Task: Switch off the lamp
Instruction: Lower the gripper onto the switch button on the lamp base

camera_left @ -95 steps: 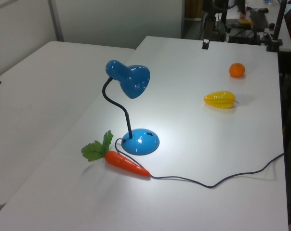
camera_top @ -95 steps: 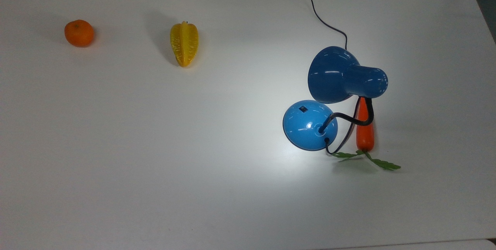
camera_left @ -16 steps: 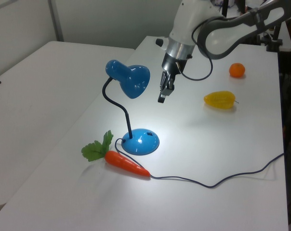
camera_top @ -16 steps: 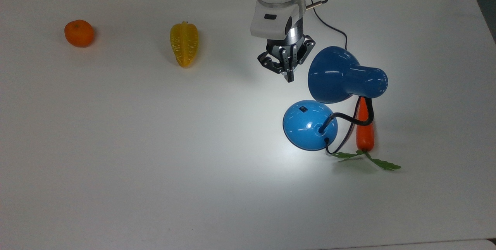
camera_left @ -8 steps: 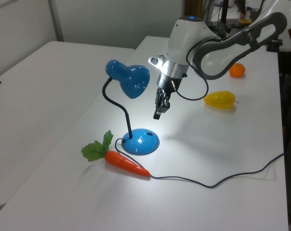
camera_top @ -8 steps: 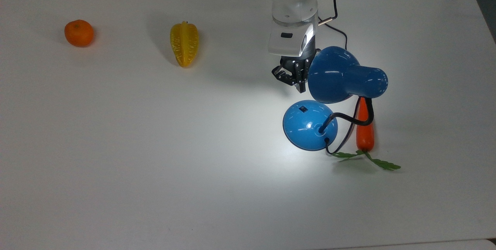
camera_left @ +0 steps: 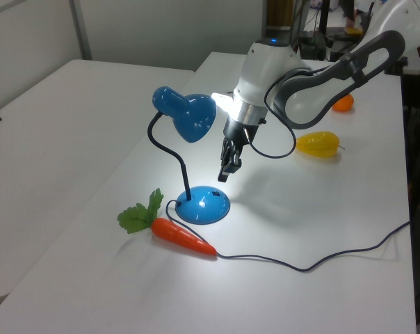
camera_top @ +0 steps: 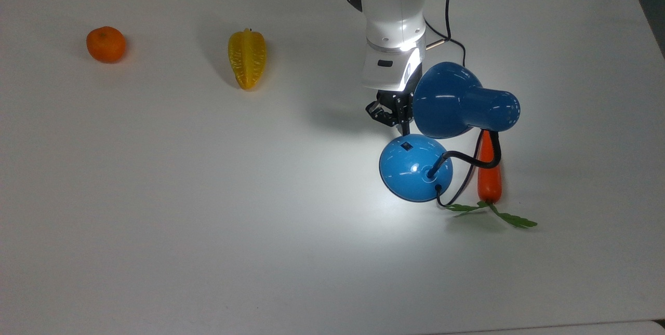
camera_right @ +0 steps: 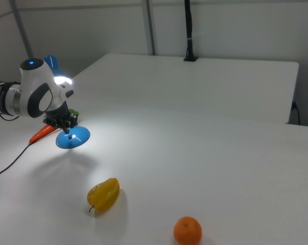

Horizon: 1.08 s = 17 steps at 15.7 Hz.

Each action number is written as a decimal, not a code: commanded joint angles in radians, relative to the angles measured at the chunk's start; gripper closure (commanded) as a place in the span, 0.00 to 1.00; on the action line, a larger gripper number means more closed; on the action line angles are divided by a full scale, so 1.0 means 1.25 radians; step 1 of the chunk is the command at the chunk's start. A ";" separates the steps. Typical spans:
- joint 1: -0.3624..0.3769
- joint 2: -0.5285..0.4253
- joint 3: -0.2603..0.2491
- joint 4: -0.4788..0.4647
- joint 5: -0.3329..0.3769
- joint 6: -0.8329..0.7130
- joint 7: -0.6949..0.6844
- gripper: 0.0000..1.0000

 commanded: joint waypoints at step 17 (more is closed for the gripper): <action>0.013 0.049 -0.003 -0.005 -0.001 0.083 -0.016 1.00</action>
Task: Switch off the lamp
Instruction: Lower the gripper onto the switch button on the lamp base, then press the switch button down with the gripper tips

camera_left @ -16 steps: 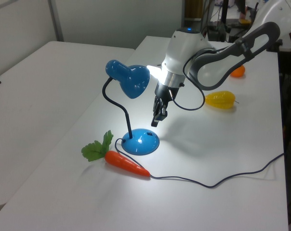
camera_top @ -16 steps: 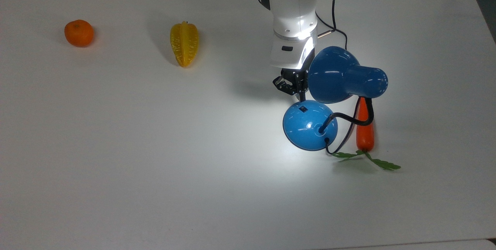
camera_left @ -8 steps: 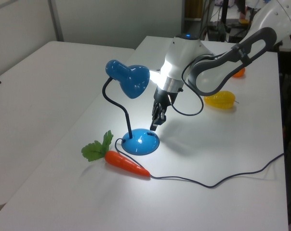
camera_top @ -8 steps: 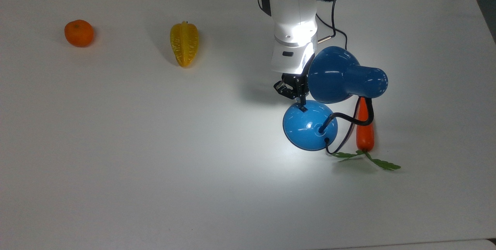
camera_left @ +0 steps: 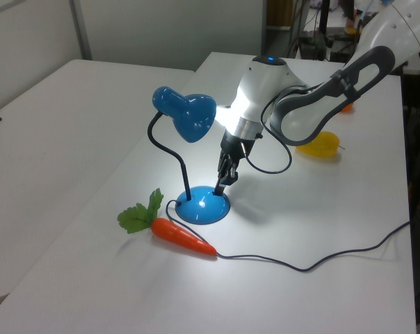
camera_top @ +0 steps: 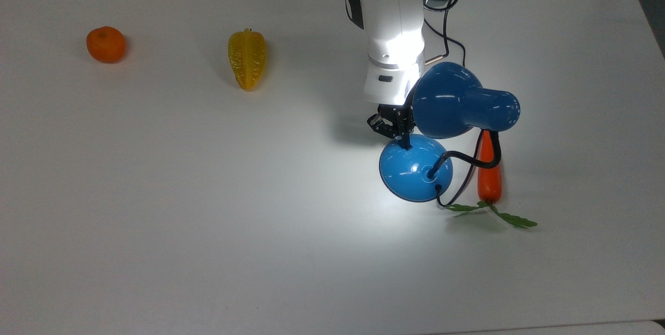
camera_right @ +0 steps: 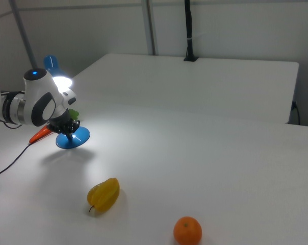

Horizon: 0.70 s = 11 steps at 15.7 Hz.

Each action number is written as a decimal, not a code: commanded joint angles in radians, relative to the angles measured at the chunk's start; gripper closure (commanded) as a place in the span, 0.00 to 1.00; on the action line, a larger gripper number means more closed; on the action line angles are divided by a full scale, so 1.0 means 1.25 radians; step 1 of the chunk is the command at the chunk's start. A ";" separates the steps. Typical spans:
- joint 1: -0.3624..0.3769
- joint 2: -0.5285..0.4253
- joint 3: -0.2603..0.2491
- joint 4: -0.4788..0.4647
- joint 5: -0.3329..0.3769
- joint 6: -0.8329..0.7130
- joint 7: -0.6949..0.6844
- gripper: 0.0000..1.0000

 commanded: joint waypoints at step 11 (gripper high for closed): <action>0.007 0.003 -0.003 -0.030 -0.002 0.017 -0.020 1.00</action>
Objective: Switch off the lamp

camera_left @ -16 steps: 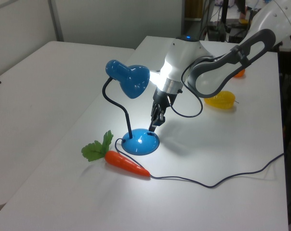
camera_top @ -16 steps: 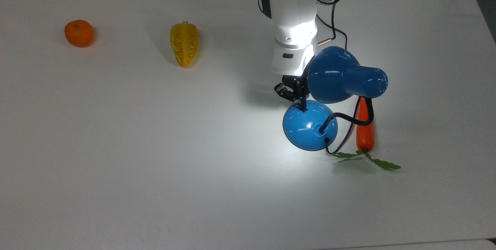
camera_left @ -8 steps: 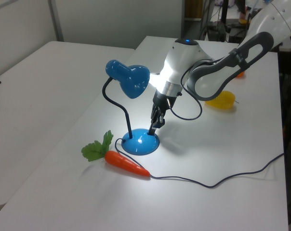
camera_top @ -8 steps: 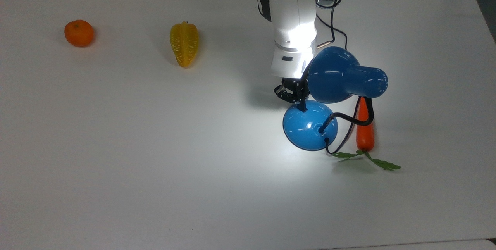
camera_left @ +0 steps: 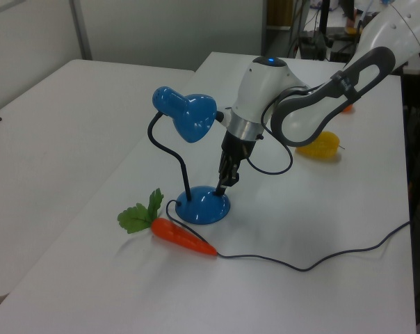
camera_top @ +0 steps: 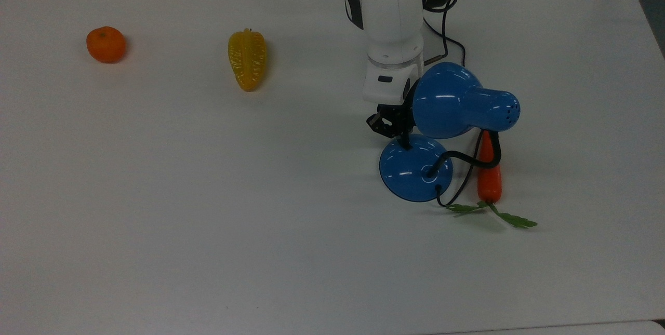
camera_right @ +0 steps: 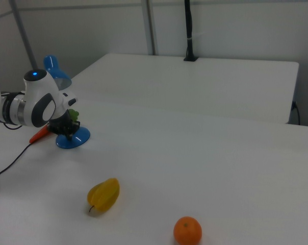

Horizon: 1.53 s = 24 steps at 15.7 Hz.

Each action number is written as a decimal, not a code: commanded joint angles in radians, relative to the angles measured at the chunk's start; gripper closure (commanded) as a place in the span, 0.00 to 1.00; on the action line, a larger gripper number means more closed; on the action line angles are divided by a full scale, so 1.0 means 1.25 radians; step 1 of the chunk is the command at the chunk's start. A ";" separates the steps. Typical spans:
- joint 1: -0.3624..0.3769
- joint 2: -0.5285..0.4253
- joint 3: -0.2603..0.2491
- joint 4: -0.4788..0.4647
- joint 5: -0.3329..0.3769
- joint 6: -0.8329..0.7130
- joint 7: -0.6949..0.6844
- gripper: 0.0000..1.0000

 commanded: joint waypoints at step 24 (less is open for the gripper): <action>-0.065 -0.296 -0.008 -0.040 0.001 -0.569 -0.012 0.00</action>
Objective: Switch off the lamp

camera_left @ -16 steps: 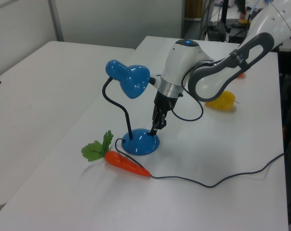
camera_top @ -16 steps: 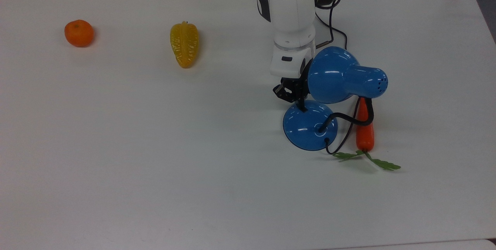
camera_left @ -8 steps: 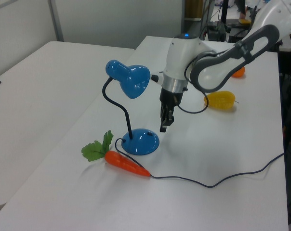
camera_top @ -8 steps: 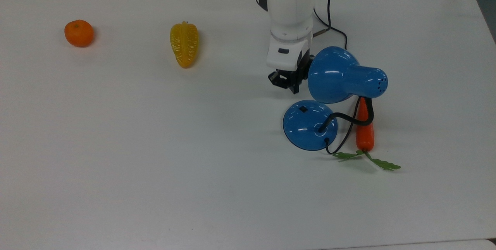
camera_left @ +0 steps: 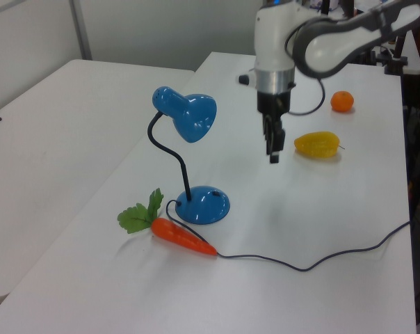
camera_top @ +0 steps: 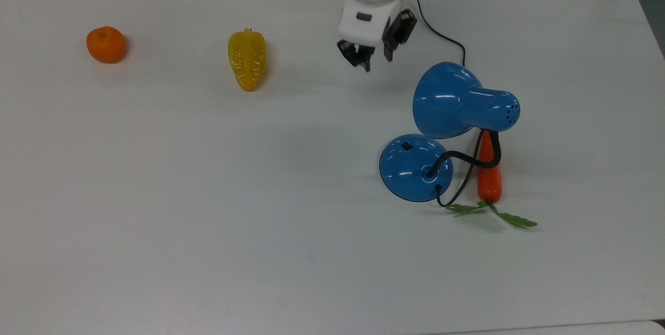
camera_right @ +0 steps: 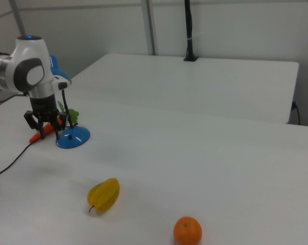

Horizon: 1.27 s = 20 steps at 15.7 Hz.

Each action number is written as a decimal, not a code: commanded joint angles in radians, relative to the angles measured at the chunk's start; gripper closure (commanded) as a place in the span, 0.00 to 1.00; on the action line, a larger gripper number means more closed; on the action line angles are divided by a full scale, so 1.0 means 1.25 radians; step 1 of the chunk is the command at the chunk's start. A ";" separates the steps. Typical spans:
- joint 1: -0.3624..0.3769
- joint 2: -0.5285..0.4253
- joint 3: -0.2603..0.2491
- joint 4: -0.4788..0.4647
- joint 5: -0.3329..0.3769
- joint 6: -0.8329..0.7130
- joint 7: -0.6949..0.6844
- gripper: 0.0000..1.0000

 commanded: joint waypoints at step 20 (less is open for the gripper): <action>-0.101 -0.214 -0.106 0.104 -0.036 -0.283 0.154 0.00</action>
